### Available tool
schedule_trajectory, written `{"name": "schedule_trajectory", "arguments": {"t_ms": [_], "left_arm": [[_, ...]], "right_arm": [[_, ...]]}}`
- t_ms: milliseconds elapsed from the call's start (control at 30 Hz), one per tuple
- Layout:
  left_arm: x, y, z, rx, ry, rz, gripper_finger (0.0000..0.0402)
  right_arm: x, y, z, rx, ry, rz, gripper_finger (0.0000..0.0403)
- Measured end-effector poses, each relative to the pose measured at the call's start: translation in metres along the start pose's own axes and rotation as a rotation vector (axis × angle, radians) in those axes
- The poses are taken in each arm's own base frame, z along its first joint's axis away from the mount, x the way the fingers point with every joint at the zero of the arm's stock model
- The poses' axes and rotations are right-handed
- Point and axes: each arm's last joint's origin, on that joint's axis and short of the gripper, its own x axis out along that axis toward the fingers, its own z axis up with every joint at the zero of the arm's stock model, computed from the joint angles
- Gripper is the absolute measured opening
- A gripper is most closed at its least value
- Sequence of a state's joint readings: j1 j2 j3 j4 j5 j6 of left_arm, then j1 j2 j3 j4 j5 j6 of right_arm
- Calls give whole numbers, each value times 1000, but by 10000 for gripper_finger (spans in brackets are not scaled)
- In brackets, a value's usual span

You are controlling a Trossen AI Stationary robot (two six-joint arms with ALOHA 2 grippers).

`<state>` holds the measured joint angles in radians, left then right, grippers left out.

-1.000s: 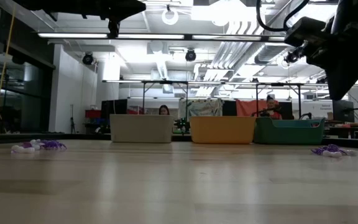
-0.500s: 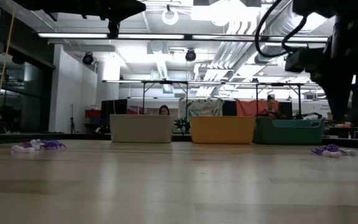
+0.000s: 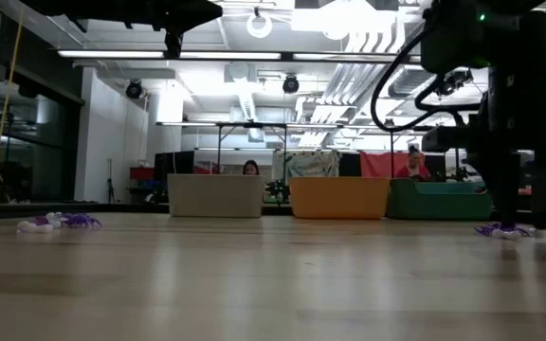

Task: Sort Halloween decoration
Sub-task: Put the purple spider toy into the gray bin

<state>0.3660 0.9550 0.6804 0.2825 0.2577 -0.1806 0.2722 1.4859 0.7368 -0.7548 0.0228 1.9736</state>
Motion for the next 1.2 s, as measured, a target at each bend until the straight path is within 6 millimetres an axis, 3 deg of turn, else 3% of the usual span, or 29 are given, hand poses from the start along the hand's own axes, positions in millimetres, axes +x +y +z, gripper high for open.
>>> {"name": "schedule_trajectory", "arguments": {"t_ms": [433, 767, 867, 1033, 1200], "left_arm": [[0, 0, 0, 0, 1, 3, 0], [0, 0, 0, 0, 0, 9, 0], [0, 0, 0, 0, -1, 10, 0], [0, 0, 0, 0, -1, 11, 0], [0, 0, 0, 0, -1, 11, 0]], "right_arm": [[12, 4, -1, 41, -44, -18, 122], [13, 4, -1, 0, -57, -24, 14], [11, 3, -1, -32, -49, -25, 7], [-1, -3, -2, -128, -10, -20, 4], [-29, -6, -2, -369, 63, 93, 2]]}}
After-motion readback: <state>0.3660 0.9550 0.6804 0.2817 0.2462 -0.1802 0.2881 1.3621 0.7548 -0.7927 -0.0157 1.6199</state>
